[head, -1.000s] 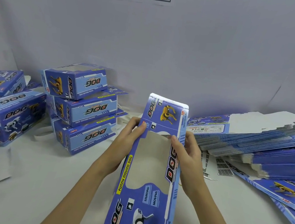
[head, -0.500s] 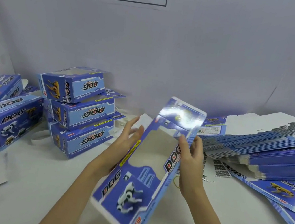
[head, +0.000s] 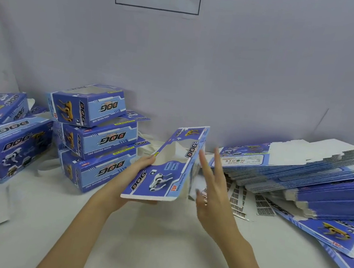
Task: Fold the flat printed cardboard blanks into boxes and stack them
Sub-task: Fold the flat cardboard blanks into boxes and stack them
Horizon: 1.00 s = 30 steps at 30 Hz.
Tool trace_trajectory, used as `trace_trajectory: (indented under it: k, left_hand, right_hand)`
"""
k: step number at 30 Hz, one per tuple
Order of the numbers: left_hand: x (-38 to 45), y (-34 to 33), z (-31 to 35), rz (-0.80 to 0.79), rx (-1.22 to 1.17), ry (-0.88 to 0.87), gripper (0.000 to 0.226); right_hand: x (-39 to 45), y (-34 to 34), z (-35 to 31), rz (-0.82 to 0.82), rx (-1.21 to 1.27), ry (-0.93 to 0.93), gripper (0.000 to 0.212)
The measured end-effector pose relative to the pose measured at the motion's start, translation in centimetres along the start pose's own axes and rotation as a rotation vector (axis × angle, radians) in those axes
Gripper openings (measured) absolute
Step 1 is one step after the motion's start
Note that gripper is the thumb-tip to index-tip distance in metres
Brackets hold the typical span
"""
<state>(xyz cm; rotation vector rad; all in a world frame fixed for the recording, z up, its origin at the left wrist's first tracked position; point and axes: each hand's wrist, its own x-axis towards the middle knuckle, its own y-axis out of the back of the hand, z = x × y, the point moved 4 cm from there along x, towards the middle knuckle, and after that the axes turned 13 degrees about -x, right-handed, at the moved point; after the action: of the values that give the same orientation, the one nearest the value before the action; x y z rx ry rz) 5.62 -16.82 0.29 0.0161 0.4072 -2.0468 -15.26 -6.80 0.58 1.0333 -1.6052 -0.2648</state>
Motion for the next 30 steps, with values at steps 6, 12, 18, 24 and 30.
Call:
trace_trajectory:
  k: [6, 12, 18, 24, 30]
  left_hand:
    - [-2.6, -0.3, 0.1, -0.035, -0.098, -0.041, 0.07]
    - [-2.3, -1.4, 2.9, 0.125, 0.16, -0.427, 0.061]
    - [-3.8, -2.9, 2.7, 0.216, 0.69, -0.847, 0.033]
    - [-2.8, -3.9, 1.8, -0.045, 0.284, -0.316, 0.012]
    - [-0.8, -6.0, 3.8, -0.013, 0.433, -0.307, 0.042]
  right_hand:
    - [0.6, -0.2, -0.9, 0.067, 0.082, 0.066, 0.108]
    - [1.1, 2.7, 0.5, 0.316, 0.591, -0.377, 0.081]
    - [1.2, 3.6, 2.5, 0.415, 0.999, -0.651, 0.061]
    - [1.1, 3.1, 3.8, 0.161, 0.884, -0.822, 0.071]
    - [0.3, 0.3, 1.5, -0.23, 0.813, -0.745, 0.037]
